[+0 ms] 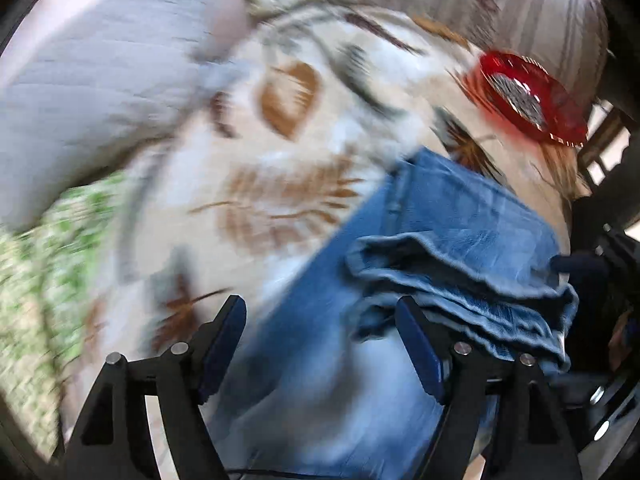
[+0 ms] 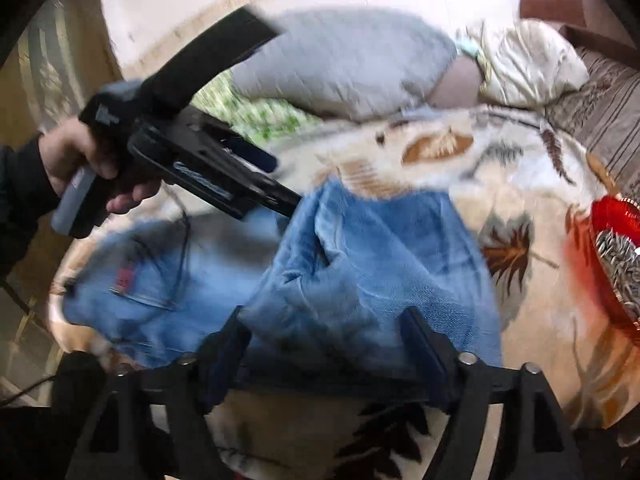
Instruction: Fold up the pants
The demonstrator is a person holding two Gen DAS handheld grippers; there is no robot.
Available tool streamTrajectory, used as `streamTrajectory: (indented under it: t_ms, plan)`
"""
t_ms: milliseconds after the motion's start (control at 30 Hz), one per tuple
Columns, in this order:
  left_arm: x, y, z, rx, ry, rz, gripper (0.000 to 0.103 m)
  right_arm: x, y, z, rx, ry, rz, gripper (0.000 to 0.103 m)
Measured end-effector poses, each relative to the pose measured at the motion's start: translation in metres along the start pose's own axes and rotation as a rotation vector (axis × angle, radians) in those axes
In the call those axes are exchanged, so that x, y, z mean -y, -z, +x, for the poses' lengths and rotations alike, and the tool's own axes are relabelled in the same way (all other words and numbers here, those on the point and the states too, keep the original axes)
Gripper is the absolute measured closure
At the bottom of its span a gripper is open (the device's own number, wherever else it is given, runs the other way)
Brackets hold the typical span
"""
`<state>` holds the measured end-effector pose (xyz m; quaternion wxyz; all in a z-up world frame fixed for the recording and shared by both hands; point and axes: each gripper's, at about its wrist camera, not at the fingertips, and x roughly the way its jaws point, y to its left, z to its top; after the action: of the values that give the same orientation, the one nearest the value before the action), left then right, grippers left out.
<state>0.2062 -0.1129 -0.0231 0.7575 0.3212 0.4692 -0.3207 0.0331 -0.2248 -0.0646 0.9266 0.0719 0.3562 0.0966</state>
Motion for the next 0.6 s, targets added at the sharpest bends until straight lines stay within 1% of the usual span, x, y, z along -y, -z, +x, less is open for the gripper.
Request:
streamTrajectory:
  t_ms: [67, 100, 167, 200, 267, 333, 367, 400, 433, 500, 567, 600]
  plan:
    - [-0.009, 0.015, -0.038, 0.014, -0.075, -0.019, 0.025, -0.002, 0.000, -0.019, 0.047, -0.036, -0.007, 0.018]
    - [-0.015, 0.026, -0.065, 0.016, -0.127, -0.038, 0.025, -0.003, 0.001, -0.028, 0.076, -0.051, -0.010, 0.015]
    - [-0.025, 0.044, -0.097, 0.015, -0.191, -0.066, 0.025, -0.006, 0.004, -0.040, 0.112, -0.056, -0.011, 0.014]
    - [-0.032, 0.060, -0.121, 0.011, -0.231, -0.086, 0.024, -0.006, 0.004, -0.042, 0.120, -0.067, -0.014, 0.014]
    - [-0.040, 0.095, -0.165, -0.022, -0.316, -0.132, 0.021, -0.007, 0.004, -0.043, 0.122, -0.083, -0.012, 0.014]
    - [-0.044, 0.126, -0.194, -0.065, -0.363, -0.172, 0.020, -0.007, 0.006, -0.043, 0.120, -0.115, -0.002, 0.014]
    - [-0.043, 0.142, -0.206, -0.088, -0.379, -0.195, 0.016, -0.008, 0.007, -0.042, 0.116, -0.129, -0.002, 0.014]
    - [-0.041, 0.160, -0.215, -0.111, -0.386, -0.221, 0.009, -0.011, 0.008, -0.040, 0.113, -0.138, -0.009, 0.014]
    - [-0.040, 0.177, -0.218, -0.122, -0.386, -0.241, 0.006, -0.013, 0.009, -0.039, 0.114, -0.135, -0.016, 0.014]
    - [-0.034, 0.197, -0.212, -0.124, -0.393, -0.278, 0.006, -0.016, 0.012, -0.035, 0.107, -0.134, -0.031, 0.014]
    - [-0.030, 0.208, -0.193, -0.106, -0.368, -0.324, 0.006, -0.014, 0.016, -0.038, 0.101, -0.127, -0.022, 0.014]
    - [-0.027, 0.209, -0.180, -0.085, -0.350, -0.347, 0.005, -0.012, 0.017, -0.040, 0.098, -0.123, -0.019, 0.014]
